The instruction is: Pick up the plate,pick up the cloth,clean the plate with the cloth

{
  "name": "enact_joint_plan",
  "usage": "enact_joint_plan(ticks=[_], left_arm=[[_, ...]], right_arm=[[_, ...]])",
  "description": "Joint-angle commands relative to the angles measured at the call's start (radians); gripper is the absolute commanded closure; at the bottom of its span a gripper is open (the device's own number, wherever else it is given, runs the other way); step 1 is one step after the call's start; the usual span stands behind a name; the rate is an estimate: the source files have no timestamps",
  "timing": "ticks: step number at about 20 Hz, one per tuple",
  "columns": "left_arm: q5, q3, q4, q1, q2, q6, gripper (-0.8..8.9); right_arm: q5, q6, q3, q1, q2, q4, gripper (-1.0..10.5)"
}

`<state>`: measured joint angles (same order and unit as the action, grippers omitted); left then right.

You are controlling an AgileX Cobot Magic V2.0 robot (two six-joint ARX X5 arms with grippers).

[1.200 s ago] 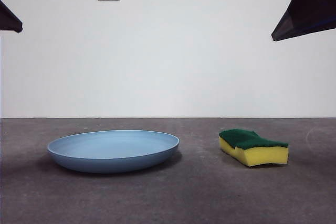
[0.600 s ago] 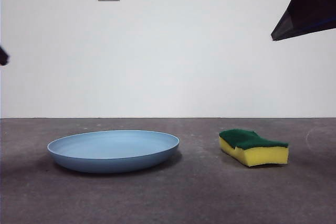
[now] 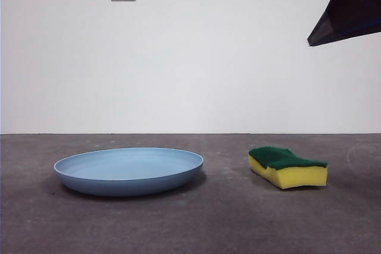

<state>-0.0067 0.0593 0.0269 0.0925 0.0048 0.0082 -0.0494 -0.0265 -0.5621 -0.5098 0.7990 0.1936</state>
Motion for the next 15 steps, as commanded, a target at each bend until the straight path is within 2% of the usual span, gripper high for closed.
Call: enact_joint_plan(ticks=[1, 5, 8, 15], left_arm=[[0.011, -0.042, -0.025, -0.022, -0.003, -0.003, 8.15], [0.012, -0.056, 0.042, -0.05, -0.003, -0.007, 8.15], [0.009, -0.053, 0.171, -0.062, 0.003, -0.005, 8.15], [0.009, -0.053, 0.163, -0.061, 0.012, -0.005, 8.15]], right_arm=[[0.003, -0.004, 0.006, 0.0, -0.002, -0.004, 9.5], [0.003, -0.004, 0.006, 0.0, -0.002, -0.004, 9.5], [0.003, -0.004, 0.006, 0.0, -0.002, -0.004, 9.5], [0.003, -0.004, 0.005, 0.0, -0.002, -0.004, 9.5]])
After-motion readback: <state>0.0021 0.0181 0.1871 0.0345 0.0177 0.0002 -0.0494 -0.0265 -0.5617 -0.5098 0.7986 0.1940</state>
